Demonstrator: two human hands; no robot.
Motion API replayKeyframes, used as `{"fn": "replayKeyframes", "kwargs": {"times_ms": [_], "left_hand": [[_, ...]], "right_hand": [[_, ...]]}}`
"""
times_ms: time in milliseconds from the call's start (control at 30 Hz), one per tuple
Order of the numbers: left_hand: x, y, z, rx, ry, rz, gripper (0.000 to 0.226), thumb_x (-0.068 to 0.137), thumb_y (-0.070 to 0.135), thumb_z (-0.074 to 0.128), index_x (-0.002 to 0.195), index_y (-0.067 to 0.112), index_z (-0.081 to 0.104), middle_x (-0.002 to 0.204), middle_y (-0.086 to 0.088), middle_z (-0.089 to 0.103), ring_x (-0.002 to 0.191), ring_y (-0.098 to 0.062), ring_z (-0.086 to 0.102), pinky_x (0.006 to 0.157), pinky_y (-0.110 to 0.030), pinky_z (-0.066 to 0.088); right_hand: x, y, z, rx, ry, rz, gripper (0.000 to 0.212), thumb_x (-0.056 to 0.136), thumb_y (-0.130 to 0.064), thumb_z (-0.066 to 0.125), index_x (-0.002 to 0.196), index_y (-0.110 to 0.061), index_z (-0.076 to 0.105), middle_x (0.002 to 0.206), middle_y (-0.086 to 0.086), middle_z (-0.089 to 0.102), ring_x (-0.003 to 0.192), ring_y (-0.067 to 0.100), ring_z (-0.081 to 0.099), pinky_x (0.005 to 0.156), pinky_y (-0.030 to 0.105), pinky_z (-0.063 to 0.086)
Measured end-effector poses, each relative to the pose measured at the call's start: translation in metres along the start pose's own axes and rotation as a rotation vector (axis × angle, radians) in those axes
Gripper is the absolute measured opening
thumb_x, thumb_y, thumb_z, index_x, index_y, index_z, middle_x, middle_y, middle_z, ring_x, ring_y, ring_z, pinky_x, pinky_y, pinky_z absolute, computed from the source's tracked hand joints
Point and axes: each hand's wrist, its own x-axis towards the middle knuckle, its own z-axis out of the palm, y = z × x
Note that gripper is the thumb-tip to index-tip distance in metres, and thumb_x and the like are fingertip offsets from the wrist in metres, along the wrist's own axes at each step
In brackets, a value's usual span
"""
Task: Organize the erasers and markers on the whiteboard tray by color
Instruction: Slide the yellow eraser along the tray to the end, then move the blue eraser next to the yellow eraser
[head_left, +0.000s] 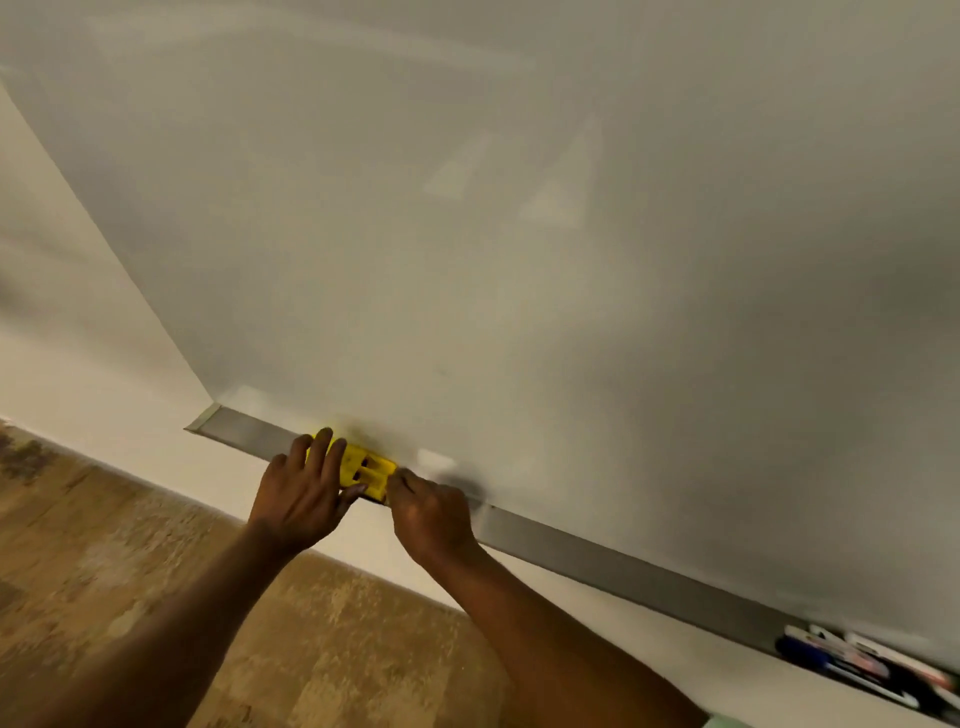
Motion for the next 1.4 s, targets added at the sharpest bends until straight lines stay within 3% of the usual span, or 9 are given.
{"fn": "replayKeyframes", "kwargs": {"times_ms": [67, 133, 367, 500, 700, 933, 1067, 1200, 1400], "left_hand": [[-0.002, 0.021, -0.006, -0.025, 0.093, 0.087, 0.064, 0.089, 0.057, 0.042, 0.118, 0.0, 0.049, 0.123, -0.028, 0.054, 0.099, -0.044, 0.053, 0.067, -0.048, 0.047], [-0.003, 0.044, -0.013, -0.043, 0.123, 0.151, 0.064, 0.09, 0.058, 0.038, 0.115, 0.001, 0.05, 0.122, -0.029, 0.055, 0.099, -0.045, 0.054, 0.072, -0.049, 0.046], [-0.006, 0.147, -0.04, -0.099, 0.129, 0.304, 0.065, 0.088, 0.061, 0.039, 0.116, 0.004, 0.051, 0.121, -0.028, 0.057, 0.096, -0.042, 0.054, 0.07, -0.046, 0.041], [-0.006, 0.226, -0.05, -0.121, 0.134, 0.449, 0.067, 0.085, 0.063, 0.041, 0.116, 0.004, 0.051, 0.121, -0.028, 0.059, 0.094, -0.042, 0.056, 0.072, -0.045, 0.041], [-0.001, 0.356, -0.074, -0.174, 0.156, 0.614, 0.066, 0.081, 0.062, 0.047, 0.119, 0.009, 0.051, 0.122, -0.026, 0.059, 0.098, -0.043, 0.055, 0.073, -0.045, 0.041], [0.004, 0.491, -0.093, -0.191, 0.133, 0.77, 0.07, 0.08, 0.068, 0.046, 0.122, 0.012, 0.051, 0.126, -0.023, 0.058, 0.102, -0.044, 0.054, 0.075, -0.045, 0.041], [0.006, 0.565, -0.099, -0.159, 0.113, 0.872, 0.07, 0.081, 0.07, 0.04, 0.127, 0.018, 0.049, 0.13, -0.021, 0.055, 0.106, -0.047, 0.053, 0.078, -0.047, 0.042], [0.009, 0.628, -0.097, -0.137, 0.124, 0.968, 0.066, 0.08, 0.069, 0.043, 0.129, 0.024, 0.046, 0.13, -0.021, 0.051, 0.099, -0.043, 0.051, 0.074, -0.044, 0.041], [0.013, 0.701, -0.078, -0.099, 0.122, 0.987, 0.073, 0.076, 0.069, 0.047, 0.133, 0.025, 0.041, 0.124, -0.021, 0.048, 0.087, -0.036, 0.055, 0.062, -0.04, 0.05]], "right_hand": [[-0.008, 0.01, -0.016, 0.019, 0.055, 0.016, 0.015, 0.075, -0.012, 0.059, 0.081, -0.017, 0.071, 0.063, -0.001, 0.066, 0.045, 0.019, 0.059, 0.038, 0.024, 0.041], [-0.018, 0.021, -0.033, 0.021, 0.098, 0.043, 0.009, 0.074, -0.012, 0.064, 0.077, -0.018, 0.07, 0.057, -0.001, 0.059, 0.042, 0.021, 0.055, 0.037, 0.024, 0.039], [-0.086, 0.079, -0.096, 0.043, 0.165, 0.152, 0.005, 0.08, -0.018, 0.072, 0.081, -0.013, 0.072, 0.071, 0.005, 0.066, 0.06, 0.021, 0.062, 0.044, 0.028, 0.051], [-0.134, 0.117, -0.14, 0.079, 0.215, 0.245, 0.024, 0.085, -0.034, 0.064, 0.08, -0.012, 0.073, 0.08, 0.005, 0.07, 0.071, 0.021, 0.065, 0.055, 0.027, 0.053], [-0.216, 0.185, -0.202, 0.053, 0.218, 0.429, 0.041, 0.077, -0.047, 0.065, 0.101, -0.014, 0.063, 0.096, 0.004, 0.069, 0.088, 0.021, 0.064, 0.076, 0.033, 0.053], [-0.308, 0.273, -0.257, -0.069, 0.294, 0.594, 0.05, 0.075, -0.05, 0.065, 0.109, -0.014, 0.058, 0.109, 0.006, 0.066, 0.102, 0.023, 0.061, 0.086, 0.038, 0.051], [-0.36, 0.322, -0.279, -0.172, 0.339, 0.687, 0.056, 0.076, -0.051, 0.058, 0.118, -0.015, 0.05, 0.124, 0.011, 0.058, 0.12, 0.029, 0.051, 0.099, 0.038, 0.042], [-0.407, 0.364, -0.295, -0.227, 0.292, 0.781, 0.063, 0.075, -0.046, 0.063, 0.127, -0.014, 0.045, 0.133, 0.014, 0.053, 0.127, 0.032, 0.045, 0.102, 0.046, 0.041], [-0.462, 0.419, -0.309, -0.254, 0.115, 0.887, 0.081, 0.064, -0.037, 0.078, 0.131, -0.013, 0.038, 0.13, 0.017, 0.051, 0.121, 0.036, 0.05, 0.094, 0.048, 0.049]]}}
